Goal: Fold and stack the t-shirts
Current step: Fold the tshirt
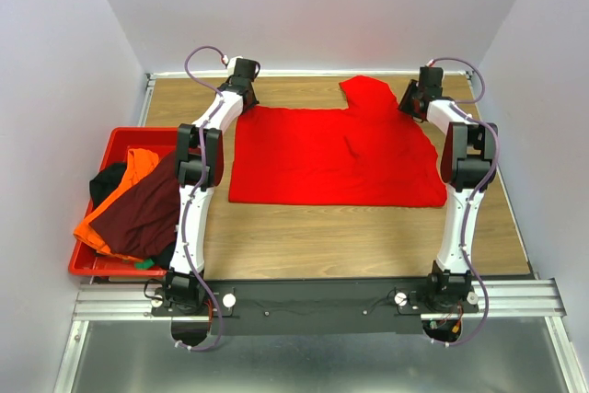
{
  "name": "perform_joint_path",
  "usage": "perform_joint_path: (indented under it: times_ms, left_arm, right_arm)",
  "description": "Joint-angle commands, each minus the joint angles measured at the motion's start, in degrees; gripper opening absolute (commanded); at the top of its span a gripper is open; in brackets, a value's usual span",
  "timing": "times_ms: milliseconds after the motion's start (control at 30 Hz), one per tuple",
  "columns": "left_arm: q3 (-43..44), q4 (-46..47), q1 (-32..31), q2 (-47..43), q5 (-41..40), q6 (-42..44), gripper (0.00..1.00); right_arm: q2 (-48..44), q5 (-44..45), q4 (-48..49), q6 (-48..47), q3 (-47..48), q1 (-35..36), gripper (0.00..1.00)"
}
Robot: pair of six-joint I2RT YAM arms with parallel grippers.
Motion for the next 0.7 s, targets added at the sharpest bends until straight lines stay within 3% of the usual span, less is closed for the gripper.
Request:
perform_joint_path:
  times_ms: [0,400,600,667]
  left_arm:
    - [-0.9,0.4,0.4,-2.2,1.0,0.4,0.0]
    - [-1.7,0.9,0.4,-2.5,0.9,0.4,0.0]
    - [-2.4,1.8,0.4,-2.9,0.9,0.4,0.0]
    - [-2.7,2.3,0.4,-3.4,0.9,0.4,0.0]
  right_arm:
    - [2.2,1.7,-1.3,0.8,1.3,0.4,0.44]
    - [2.7,0.6,-1.8,1.1,2.6,0.3,0.3]
    - [2.7,0.7,-1.9,0.8,3.3,0.4,0.17]
    - [2.5,0.9,-1.9,0.8,3.5,0.4,0.09]
